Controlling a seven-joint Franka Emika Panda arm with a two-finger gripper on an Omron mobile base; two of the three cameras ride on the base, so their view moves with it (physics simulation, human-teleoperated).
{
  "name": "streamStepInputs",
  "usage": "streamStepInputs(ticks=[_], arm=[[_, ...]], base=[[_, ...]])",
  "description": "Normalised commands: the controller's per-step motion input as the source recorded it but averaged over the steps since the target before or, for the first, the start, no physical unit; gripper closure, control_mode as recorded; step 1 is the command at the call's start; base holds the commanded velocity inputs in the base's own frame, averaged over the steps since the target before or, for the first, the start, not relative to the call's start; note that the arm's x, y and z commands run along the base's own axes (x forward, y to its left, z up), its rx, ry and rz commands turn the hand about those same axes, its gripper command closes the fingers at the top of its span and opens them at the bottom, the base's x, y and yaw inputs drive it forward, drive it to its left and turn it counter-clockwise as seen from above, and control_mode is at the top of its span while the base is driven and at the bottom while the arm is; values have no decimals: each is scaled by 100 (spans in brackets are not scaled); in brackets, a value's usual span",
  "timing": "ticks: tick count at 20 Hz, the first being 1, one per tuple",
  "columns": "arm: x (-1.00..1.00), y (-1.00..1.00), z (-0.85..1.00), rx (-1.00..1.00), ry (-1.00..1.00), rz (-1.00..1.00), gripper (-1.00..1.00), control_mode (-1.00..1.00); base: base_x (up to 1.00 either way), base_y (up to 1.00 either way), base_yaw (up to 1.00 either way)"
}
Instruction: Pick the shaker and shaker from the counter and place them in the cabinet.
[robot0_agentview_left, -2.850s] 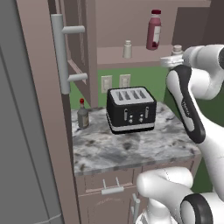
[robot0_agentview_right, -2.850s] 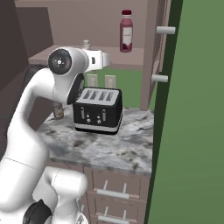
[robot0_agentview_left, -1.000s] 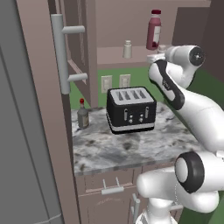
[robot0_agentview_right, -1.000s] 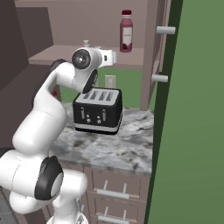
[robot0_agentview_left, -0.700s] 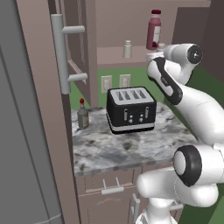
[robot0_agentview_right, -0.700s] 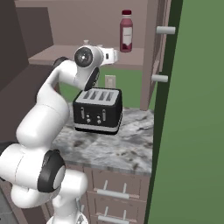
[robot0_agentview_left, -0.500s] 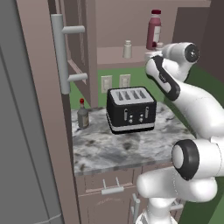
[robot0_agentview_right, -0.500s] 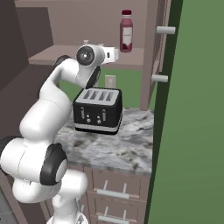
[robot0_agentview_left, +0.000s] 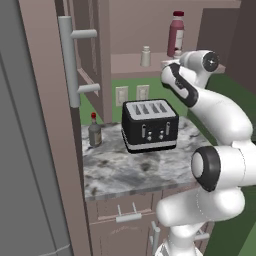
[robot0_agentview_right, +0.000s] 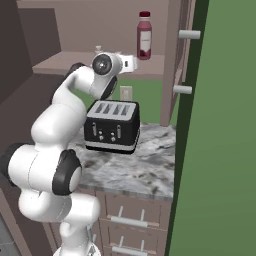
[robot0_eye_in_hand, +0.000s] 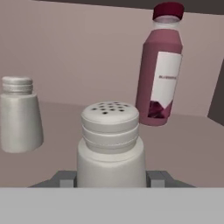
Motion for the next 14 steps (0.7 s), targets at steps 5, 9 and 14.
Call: streamStepInputs(ticks=[5, 9, 14], arm=[[37, 0, -12, 0, 0, 0, 100, -100], [38, 0, -23, 0, 0, 0, 100, -100], [38, 0, -25, 0, 0, 0, 100, -100]], base=[[0, 0, 0], [0, 0, 0], [0, 0, 0]])
